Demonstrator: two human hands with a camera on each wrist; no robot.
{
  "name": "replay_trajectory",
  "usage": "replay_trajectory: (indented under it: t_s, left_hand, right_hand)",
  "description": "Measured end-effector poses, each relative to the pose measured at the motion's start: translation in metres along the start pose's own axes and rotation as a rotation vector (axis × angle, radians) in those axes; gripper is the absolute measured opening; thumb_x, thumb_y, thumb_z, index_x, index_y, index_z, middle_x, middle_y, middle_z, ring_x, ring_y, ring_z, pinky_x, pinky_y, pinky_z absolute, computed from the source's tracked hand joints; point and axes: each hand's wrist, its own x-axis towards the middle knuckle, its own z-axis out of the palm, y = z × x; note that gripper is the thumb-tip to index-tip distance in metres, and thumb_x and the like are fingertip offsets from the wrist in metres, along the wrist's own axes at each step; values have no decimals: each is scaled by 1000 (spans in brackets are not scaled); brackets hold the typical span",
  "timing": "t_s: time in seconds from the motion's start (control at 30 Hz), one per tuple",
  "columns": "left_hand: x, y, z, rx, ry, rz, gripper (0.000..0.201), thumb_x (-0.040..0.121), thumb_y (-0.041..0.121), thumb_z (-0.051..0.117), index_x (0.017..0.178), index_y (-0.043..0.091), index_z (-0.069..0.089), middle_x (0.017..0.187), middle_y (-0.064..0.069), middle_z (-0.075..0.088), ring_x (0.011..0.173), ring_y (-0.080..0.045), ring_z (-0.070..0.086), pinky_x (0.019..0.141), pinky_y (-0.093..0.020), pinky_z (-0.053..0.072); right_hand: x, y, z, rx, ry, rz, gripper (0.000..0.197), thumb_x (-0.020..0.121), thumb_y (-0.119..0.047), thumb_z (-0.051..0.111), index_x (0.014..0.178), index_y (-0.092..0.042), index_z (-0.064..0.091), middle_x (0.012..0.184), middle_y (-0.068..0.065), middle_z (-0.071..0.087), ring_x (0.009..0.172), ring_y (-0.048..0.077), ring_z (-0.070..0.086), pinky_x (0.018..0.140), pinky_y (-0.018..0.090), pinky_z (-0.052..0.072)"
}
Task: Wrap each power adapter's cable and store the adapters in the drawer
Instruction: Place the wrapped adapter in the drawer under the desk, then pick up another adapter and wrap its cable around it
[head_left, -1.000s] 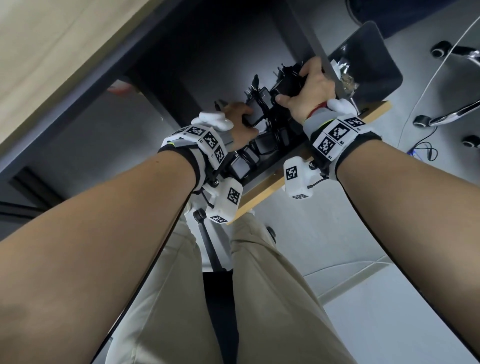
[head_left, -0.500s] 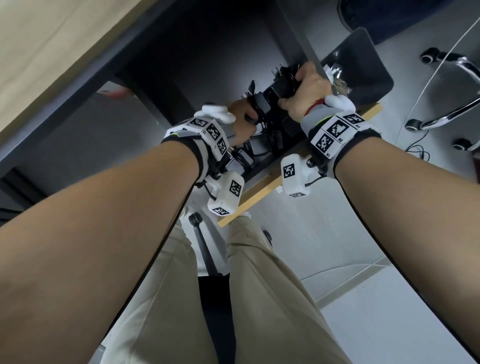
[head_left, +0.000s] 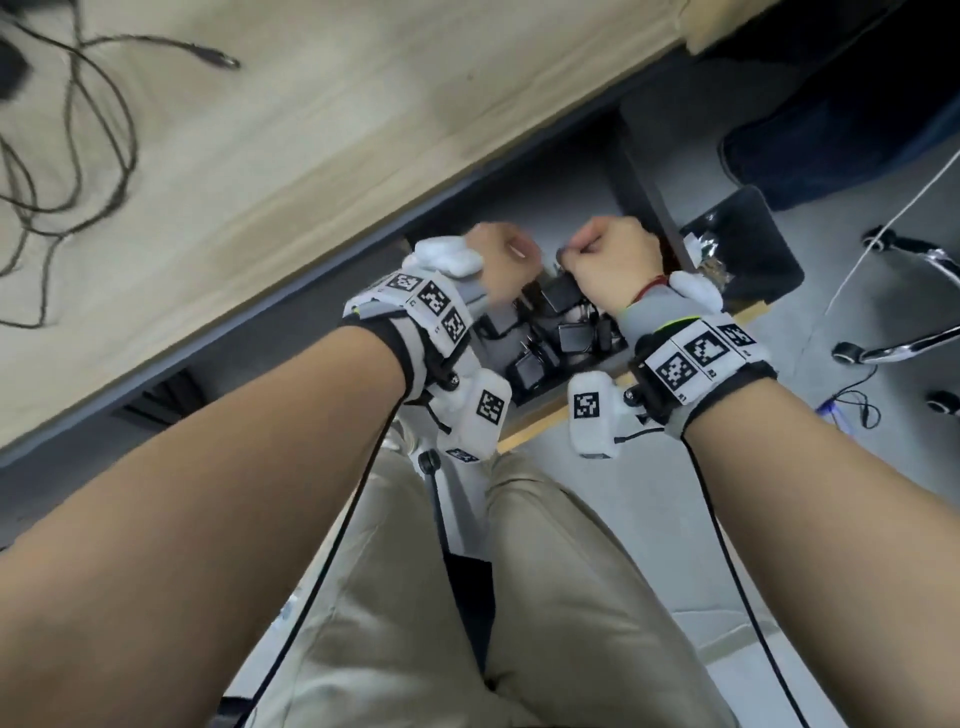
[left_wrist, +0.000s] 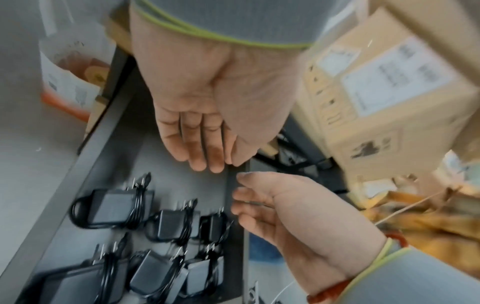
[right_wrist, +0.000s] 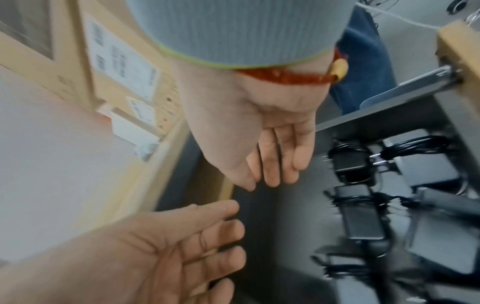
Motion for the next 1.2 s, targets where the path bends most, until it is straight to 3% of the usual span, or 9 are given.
replay_trajectory:
  t_s: [0.17, 0.37, 0.47, 0.6, 0.7, 0.87, 1.0, 1.1, 1.2]
  left_hand:
    - [-60, -7, -87, -327, 142, -26, 12, 85, 14, 60, 81, 23, 67, 69, 0, 68, 60, -17, 61, 62, -32, 53]
    - [-106, -21, -189, -450, 325, -69, 11, 89, 13, 61, 83, 22, 65, 68, 1, 66, 52, -11, 58, 47, -17, 43]
    - [-122, -37, -236, -488, 403, -91, 11, 90, 13, 60, 84, 22, 63, 69, 2, 64, 53, -8, 58, 45, -14, 41]
    - [-128, -67, -292, -530, 559, -131, 17, 85, 14, 65, 74, 27, 61, 66, 2, 61, 58, -16, 56, 53, -23, 44]
    - [-130, -101, -335, -521, 629, -160, 12, 85, 16, 67, 81, 26, 64, 70, 6, 62, 63, -13, 58, 61, -26, 48]
    - [-120, -163, -402, -570, 694, -235, 17, 88, 7, 65, 104, 11, 67, 84, 1, 61, 65, -7, 52, 55, -9, 41]
    - [-108, -188, -419, -592, 591, -221, 30, 90, 3, 61, 120, 2, 63, 97, -8, 62, 74, -14, 57, 57, -9, 43]
    - [-92, -211, -439, -554, 523, -213, 33, 89, 10, 63, 123, 9, 65, 110, -5, 67, 96, -14, 62, 78, -17, 45]
    - [-82, -221, -449, -465, 433, -223, 36, 90, 19, 63, 126, 18, 64, 124, -1, 65, 106, -10, 59, 84, -13, 38]
  right_hand:
    - [-46, -95, -28, 83, -30, -177, 6, 81, -27, 66, 84, -23, 70, 79, -9, 66, 82, 14, 64, 83, 26, 50]
    - [-68, -204, -29, 197, -120, -298, 13, 70, -32, 61, 70, -19, 61, 75, 7, 69, 75, 32, 68, 78, 51, 57]
    - [-82, -262, -26, 194, -198, -363, 7, 73, -27, 60, 75, -20, 63, 72, 2, 69, 65, 25, 65, 64, 37, 53]
    - [-86, -325, -9, 162, -277, -426, 5, 72, -28, 62, 72, -23, 63, 69, -2, 68, 58, 18, 64, 61, 30, 47]
    - [-90, -375, 14, 120, -298, -442, 7, 74, -28, 63, 70, -22, 64, 72, -1, 70, 58, 17, 65, 63, 31, 51]
    - [-84, -449, 72, 43, -314, -441, 15, 71, -32, 61, 73, -19, 68, 69, -2, 71, 73, 24, 71, 78, 43, 60]
    - [-75, -478, 101, -45, -323, -455, 7, 80, -29, 65, 74, -26, 68, 81, -8, 70, 88, 19, 69, 87, 34, 55]
    - [-66, -507, 130, -144, -296, -467, 10, 88, -26, 63, 94, -28, 70, 96, -6, 70, 103, 17, 64, 92, 26, 48]
    - [-55, -522, 152, -232, -282, -480, 28, 89, -27, 63, 116, -22, 69, 117, 0, 70, 114, 20, 61, 99, 28, 46]
